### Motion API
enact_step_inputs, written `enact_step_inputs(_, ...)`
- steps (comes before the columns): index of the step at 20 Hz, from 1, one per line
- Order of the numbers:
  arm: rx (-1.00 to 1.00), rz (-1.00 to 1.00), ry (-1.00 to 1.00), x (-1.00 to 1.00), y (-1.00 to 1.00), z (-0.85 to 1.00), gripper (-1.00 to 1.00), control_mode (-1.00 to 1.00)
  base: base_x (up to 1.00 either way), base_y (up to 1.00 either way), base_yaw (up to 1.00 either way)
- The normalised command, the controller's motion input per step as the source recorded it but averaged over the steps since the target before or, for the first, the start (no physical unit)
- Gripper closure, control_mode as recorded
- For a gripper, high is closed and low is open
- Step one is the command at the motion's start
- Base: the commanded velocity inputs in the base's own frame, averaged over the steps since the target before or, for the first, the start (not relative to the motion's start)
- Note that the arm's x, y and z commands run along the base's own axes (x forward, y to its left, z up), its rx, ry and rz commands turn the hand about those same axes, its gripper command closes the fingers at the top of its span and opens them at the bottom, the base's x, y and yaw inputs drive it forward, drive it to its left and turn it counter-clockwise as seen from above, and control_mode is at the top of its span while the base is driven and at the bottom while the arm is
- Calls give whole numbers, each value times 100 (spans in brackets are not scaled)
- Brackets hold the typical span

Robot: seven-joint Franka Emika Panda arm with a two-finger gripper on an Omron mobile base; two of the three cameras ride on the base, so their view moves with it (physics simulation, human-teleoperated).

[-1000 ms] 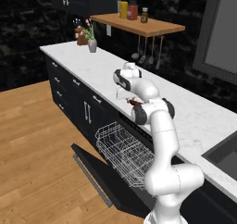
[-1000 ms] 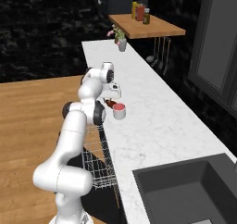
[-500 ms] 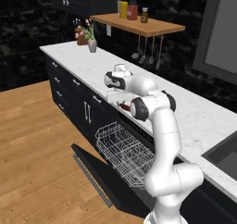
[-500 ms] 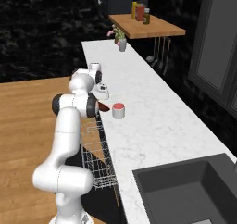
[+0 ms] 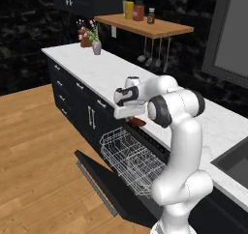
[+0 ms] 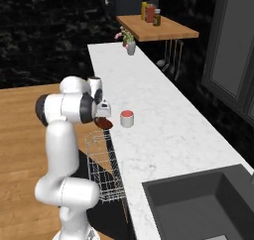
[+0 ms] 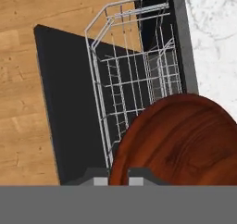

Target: Pick up the cup and bowl from the counter, place them in the dishwasher, and close the dishwasher door.

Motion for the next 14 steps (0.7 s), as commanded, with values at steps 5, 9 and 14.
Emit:
enact_step_inputs(5, 3, 3, -12, -100, 68, 12, 100, -100, 0, 0, 0)
enact_step_inputs(9, 0, 0, -1, -64, 58, -1, 100, -100, 0, 0, 0)
enact_step_inputs(14, -1, 0, 3, 0, 11, -4, 100, -100, 0, 0, 0)
